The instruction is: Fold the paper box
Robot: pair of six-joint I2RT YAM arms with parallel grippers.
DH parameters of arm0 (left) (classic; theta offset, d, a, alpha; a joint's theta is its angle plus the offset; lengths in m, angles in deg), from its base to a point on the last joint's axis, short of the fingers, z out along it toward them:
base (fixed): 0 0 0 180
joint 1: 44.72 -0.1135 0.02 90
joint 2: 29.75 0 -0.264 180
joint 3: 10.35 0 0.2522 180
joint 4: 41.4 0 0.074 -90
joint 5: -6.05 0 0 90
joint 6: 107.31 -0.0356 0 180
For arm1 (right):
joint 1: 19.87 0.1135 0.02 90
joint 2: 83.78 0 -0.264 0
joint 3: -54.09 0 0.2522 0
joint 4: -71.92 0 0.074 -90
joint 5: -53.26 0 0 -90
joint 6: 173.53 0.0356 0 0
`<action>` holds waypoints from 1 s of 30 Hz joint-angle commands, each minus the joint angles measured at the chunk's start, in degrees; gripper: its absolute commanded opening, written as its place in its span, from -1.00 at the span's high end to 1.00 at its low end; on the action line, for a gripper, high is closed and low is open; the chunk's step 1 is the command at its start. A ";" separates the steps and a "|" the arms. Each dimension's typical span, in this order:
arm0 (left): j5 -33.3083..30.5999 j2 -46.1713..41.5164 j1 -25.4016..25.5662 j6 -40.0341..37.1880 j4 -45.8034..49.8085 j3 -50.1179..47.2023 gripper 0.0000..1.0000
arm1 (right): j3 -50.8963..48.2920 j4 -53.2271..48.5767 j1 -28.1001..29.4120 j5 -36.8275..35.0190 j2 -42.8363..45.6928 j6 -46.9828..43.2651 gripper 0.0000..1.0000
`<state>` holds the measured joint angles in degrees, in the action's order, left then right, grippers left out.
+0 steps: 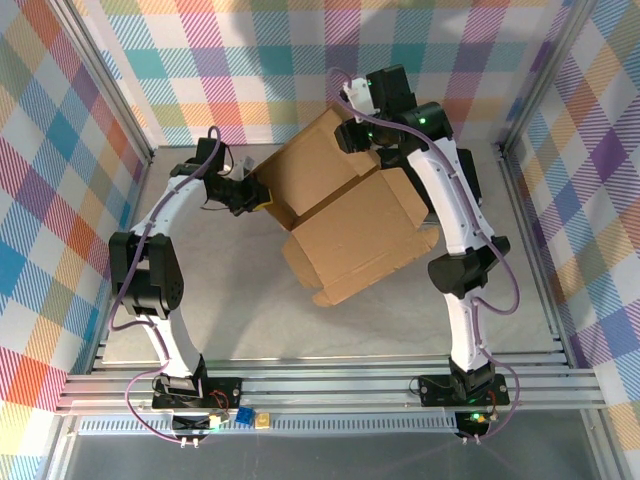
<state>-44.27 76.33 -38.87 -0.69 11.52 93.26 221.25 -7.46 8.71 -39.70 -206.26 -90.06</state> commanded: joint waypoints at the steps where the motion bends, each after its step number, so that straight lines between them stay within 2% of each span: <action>1: 2.38 -3.84 -0.31 -1.89 0.92 2.09 1.00 | 1.60 -0.62 0.77 -5.21 -1.79 -1.21 0.06; 5: 2.18 -4.61 -0.28 -2.34 0.83 1.74 1.00 | 0.94 0.21 0.97 -7.86 -2.29 -1.29 0.12; 11: 1.97 -5.78 -0.31 -2.56 0.40 0.86 1.00 | -5.97 6.18 2.40 -12.83 -0.30 -3.15 0.16; 22: 1.46 -7.54 -0.26 -2.59 1.10 0.95 1.00 | -6.27 8.26 3.57 -20.86 -1.47 -3.30 0.59; 28: -0.13 -7.99 -0.31 -0.76 1.01 1.15 1.00 | -6.41 8.50 4.45 -29.88 -2.52 -3.50 0.85; 30: -1.27 -8.15 -0.24 0.84 1.01 1.29 1.00 | -6.45 8.82 4.80 -34.05 -2.73 -3.96 0.99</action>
<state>-47.88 71.94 -39.02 -1.67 14.23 93.23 215.35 0.69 12.95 -66.43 -207.77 -94.30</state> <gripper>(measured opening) 0.071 0.046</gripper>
